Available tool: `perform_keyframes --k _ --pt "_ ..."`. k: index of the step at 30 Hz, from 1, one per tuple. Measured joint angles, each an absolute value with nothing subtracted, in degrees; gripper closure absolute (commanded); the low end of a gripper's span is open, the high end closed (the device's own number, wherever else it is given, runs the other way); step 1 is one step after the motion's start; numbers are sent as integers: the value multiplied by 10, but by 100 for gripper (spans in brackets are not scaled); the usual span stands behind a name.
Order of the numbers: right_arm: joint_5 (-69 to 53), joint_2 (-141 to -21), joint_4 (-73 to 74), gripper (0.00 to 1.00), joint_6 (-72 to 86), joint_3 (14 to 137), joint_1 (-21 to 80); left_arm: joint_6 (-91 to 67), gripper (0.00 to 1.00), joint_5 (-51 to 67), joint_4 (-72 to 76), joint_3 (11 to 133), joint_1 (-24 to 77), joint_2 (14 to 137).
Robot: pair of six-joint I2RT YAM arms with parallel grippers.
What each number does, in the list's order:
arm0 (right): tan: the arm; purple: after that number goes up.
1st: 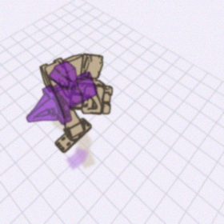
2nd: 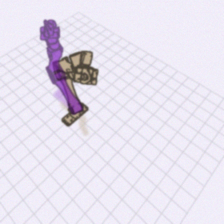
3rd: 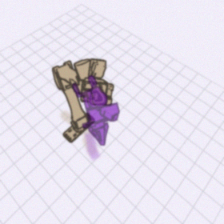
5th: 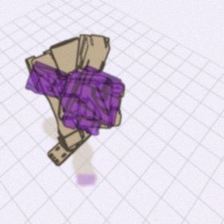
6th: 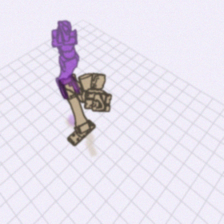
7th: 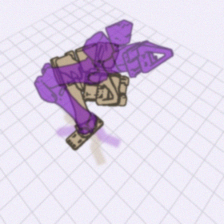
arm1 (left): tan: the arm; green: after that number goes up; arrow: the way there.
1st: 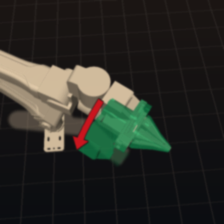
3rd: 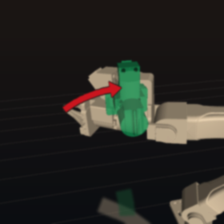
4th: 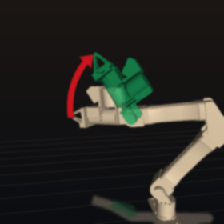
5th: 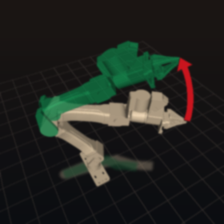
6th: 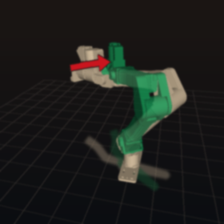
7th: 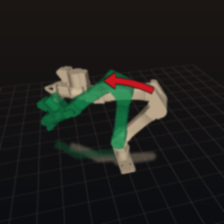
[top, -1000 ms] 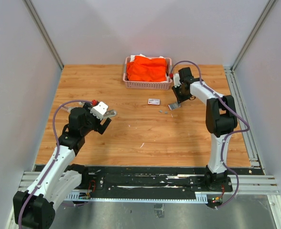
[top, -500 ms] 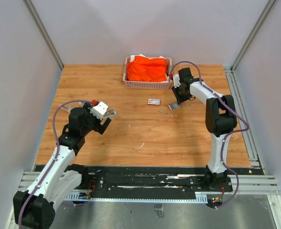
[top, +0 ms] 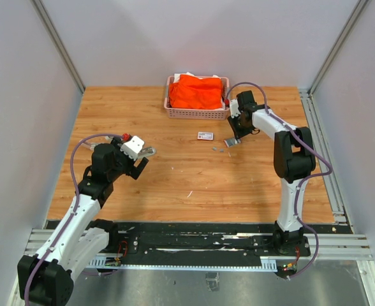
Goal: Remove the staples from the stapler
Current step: Place the staple in the staple box.
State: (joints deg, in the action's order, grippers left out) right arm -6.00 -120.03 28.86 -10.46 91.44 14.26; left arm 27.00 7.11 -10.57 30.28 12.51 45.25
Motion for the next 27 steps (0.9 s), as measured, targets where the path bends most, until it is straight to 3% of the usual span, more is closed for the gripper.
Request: perform_keyframes --k 27 --pt "-53 -1206 290 78 -105 914 143 270 2 71 -105 303 125 453"
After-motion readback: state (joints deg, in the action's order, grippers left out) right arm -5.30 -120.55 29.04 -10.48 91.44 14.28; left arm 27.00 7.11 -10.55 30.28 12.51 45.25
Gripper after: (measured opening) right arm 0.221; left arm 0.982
